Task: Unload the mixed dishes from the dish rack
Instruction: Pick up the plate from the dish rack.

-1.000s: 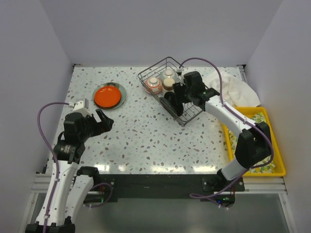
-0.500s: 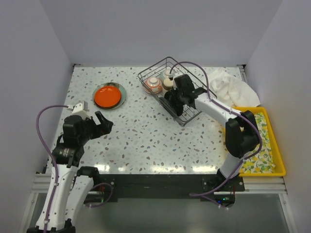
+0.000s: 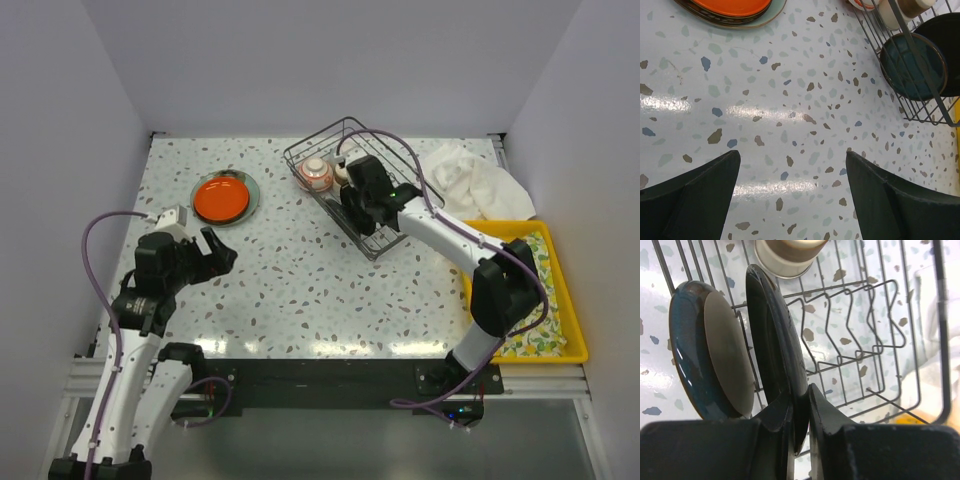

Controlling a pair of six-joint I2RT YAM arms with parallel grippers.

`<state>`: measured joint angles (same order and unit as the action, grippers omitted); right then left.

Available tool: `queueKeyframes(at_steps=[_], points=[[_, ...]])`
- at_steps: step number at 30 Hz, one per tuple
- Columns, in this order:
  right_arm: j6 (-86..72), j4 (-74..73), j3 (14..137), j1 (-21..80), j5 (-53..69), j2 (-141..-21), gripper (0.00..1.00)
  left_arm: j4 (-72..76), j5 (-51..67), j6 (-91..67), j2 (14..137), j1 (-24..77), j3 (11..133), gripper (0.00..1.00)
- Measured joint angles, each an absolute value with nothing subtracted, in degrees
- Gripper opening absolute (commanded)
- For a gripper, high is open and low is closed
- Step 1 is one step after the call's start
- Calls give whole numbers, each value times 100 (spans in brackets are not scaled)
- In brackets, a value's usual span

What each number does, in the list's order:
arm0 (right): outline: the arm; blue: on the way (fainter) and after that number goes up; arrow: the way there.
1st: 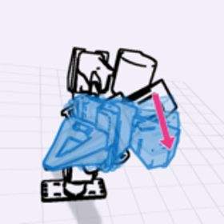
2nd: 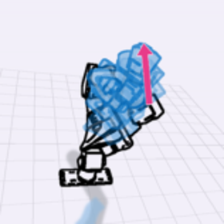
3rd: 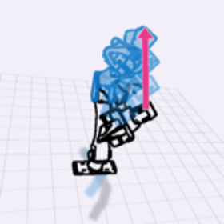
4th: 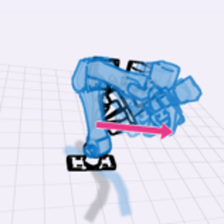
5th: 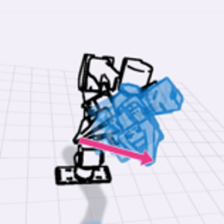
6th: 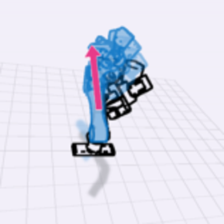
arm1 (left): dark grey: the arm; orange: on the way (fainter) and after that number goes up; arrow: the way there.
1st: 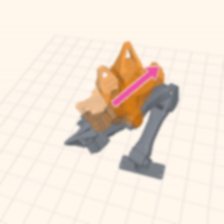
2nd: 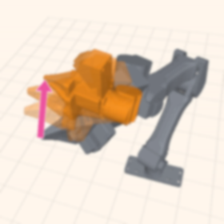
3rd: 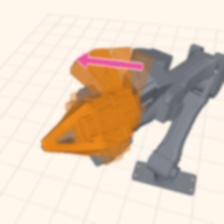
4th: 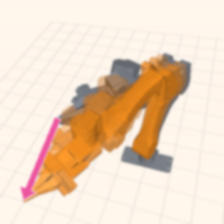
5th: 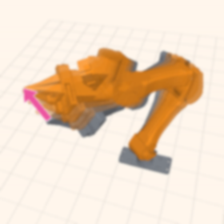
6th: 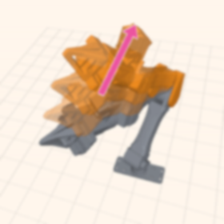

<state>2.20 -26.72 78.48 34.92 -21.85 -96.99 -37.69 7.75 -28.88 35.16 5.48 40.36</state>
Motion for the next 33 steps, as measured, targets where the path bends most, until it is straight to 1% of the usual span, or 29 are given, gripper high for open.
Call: queueKeyframes(at_steps=[11,16,21,25,33], points=[[349,-2891,7822,3548,-2724,-8427,0,-3354,1085,-2891,3905,683,4038,91],[176,-2965,7653,3548,-2676,-7640,0,-3009,1288,-2895,4217,768,4038,91],[-416,-3002,7397,3548,-2110,-6899,0,-2598,1396,-2987,4475,1037,4062,91],[-1022,-2963,7017,3553,-1466,-6431,0,-2139,1393,-3151,4613,1455,4071,91],[-2126,-2724,6149,3553,-298,-5981,0,-1144,1249,-3524,5078,2528,4073,91]])
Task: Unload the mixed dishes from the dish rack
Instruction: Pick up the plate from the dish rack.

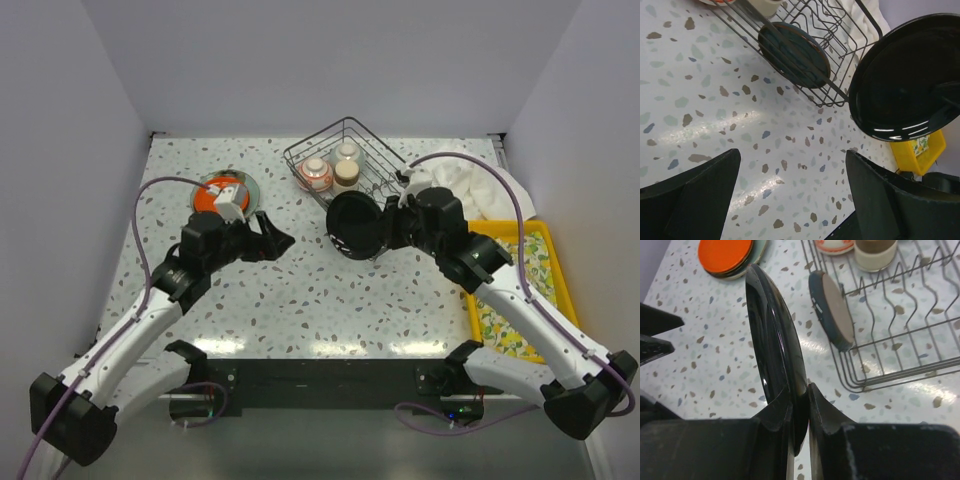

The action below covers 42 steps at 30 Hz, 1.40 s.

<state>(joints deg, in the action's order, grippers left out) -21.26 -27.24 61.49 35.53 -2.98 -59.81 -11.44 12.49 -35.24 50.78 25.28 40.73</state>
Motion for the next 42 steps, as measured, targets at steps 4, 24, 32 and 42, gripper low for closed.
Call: queueKeyframes(at_steps=[4,24,32,42], points=[[-2624,-2550,5714,3551,128,-5730,0,-696,1033,-3747,5430,3148,4073,88],[-3983,-1627,4722,3548,1033,-5328,0,1015,167,-5087,6202,4241,3603,56],[-4115,-1507,4652,3433,1118,-5360,0,1872,213,-5645,6204,4241,3144,35],[-4442,-1179,4460,3188,1452,-5472,0,2783,484,-6248,6180,4060,2637,2]])
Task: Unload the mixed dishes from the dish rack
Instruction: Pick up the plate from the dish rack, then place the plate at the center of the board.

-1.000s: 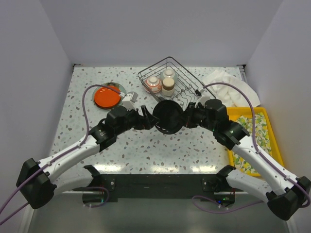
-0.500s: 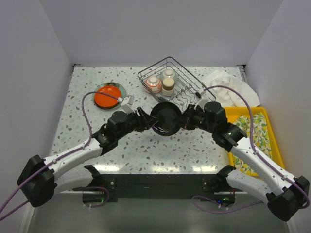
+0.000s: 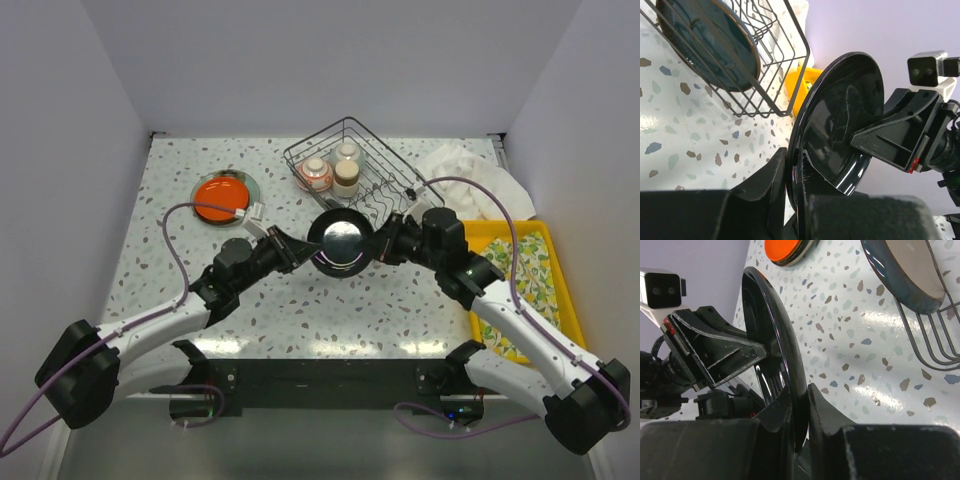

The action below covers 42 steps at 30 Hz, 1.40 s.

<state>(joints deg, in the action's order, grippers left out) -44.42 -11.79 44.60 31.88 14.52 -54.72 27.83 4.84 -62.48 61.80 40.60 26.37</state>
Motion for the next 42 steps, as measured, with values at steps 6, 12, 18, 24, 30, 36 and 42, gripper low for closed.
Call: queueKeyframes(at_steps=[6,12,18,24,30,36,42], points=[[-4613,-882,4392,3072,1660,-5520,29,2908,635,-6348,6053,3859,2587,0],[-4491,-875,4390,3033,1636,-5664,69,2738,694,-6318,5996,3559,2585,0],[-4128,-1177,4451,3030,1570,-5669,94,2349,679,-6224,5990,2980,2591,0],[-3664,-1616,4619,3030,1365,-5566,98,1651,569,-6047,5953,2115,2858,0],[-3201,-2056,4762,3030,1083,-5308,98,1369,534,-5822,6370,1000,3411,0],[-2836,-2379,4790,3030,906,-5094,98,1356,652,-5714,7500,154,3903,0],[-2652,-2539,4790,3030,808,-4984,98,1205,707,-5559,8549,-373,4399,0]])
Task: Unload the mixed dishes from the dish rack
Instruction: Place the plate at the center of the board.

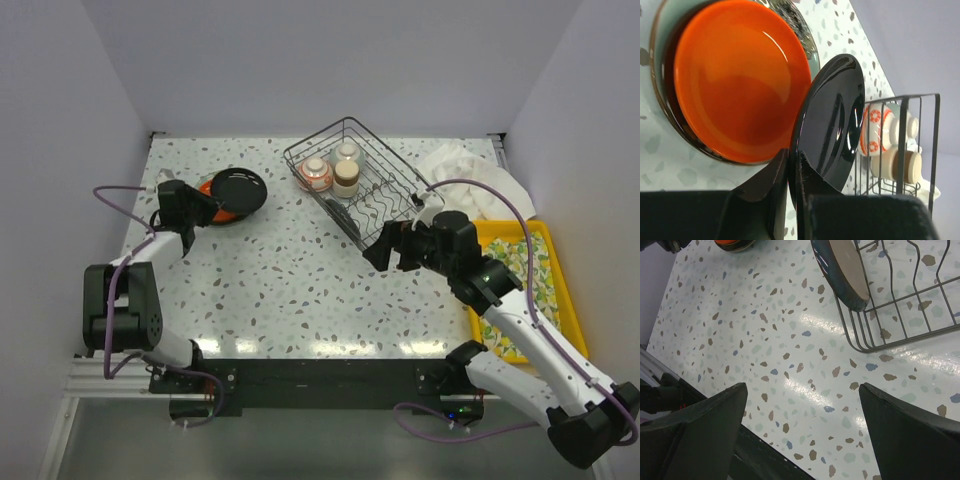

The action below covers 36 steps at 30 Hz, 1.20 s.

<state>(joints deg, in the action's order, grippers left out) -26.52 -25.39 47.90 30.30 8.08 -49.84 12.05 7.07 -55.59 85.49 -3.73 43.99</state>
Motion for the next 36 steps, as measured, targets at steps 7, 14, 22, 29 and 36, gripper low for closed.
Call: queueKeyframes(at_steps=[7,14,22,29,36], points=[[-2521,-2628,4790,3030,725,-4960,98,1109,764,-5413,9306,-801,4991,0],[-2491,-2633,4790,3030,674,-4963,98,888,972,-5251,10027,-937,5548,3],[-2493,-2626,4790,3030,631,-5013,98,770,1037,-5098,10060,-950,5594,0],[-2491,-2611,4790,3030,631,-5153,98,670,1009,-4925,9896,-1085,5564,1],[-2491,-2571,4790,3030,639,-5227,98,539,980,-4816,9854,-1177,5564,11]])
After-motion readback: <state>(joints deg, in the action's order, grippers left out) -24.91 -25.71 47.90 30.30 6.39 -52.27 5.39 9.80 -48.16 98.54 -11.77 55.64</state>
